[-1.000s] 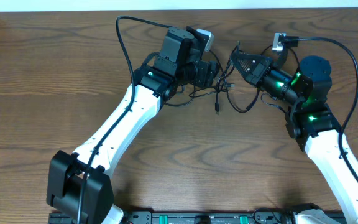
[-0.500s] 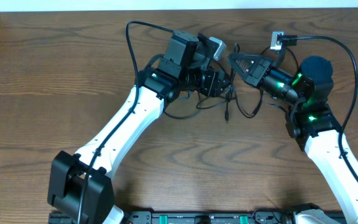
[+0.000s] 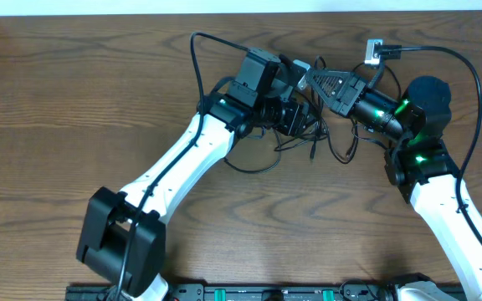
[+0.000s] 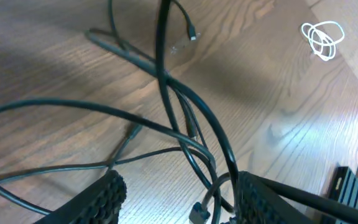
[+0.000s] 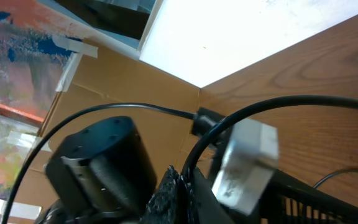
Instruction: Untangle cables
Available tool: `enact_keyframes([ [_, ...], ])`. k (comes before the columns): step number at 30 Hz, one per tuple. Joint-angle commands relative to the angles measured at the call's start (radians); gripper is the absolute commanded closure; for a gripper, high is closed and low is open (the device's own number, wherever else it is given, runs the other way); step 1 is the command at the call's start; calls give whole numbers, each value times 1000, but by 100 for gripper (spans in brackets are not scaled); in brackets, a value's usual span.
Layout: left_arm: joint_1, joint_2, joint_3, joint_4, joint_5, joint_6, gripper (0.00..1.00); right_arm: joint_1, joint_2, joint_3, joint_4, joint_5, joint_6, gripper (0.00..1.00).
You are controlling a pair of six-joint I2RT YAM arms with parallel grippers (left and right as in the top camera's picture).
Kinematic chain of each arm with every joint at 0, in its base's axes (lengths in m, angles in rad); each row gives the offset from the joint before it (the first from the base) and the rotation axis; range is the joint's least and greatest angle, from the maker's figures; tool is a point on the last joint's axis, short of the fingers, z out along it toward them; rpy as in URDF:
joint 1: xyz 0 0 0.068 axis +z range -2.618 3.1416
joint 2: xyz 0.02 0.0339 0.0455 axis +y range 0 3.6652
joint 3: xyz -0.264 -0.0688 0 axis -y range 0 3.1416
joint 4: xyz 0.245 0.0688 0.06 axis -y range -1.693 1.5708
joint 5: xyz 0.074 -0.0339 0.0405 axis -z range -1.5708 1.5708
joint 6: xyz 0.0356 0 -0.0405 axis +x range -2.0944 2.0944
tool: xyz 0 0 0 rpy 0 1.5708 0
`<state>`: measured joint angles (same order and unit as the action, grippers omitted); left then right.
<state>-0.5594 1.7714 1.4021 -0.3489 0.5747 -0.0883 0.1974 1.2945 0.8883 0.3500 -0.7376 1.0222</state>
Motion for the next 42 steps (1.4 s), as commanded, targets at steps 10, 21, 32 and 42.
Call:
enact_keyframes([
  [10, -16, 25, 9, 14, 5, -52, 43, 0, -21, 6, 76, -9, 39, 99],
  [21, -65, 76, 9, -12, -97, -52, 46, -8, -21, 6, 248, -5, 85, 99],
  [32, -63, 116, 9, -12, -179, -52, 61, -25, -21, 6, 286, -17, 87, 99],
  [42, -37, 116, 9, -12, -195, -52, 92, -57, -21, 6, 181, -17, 52, 99],
])
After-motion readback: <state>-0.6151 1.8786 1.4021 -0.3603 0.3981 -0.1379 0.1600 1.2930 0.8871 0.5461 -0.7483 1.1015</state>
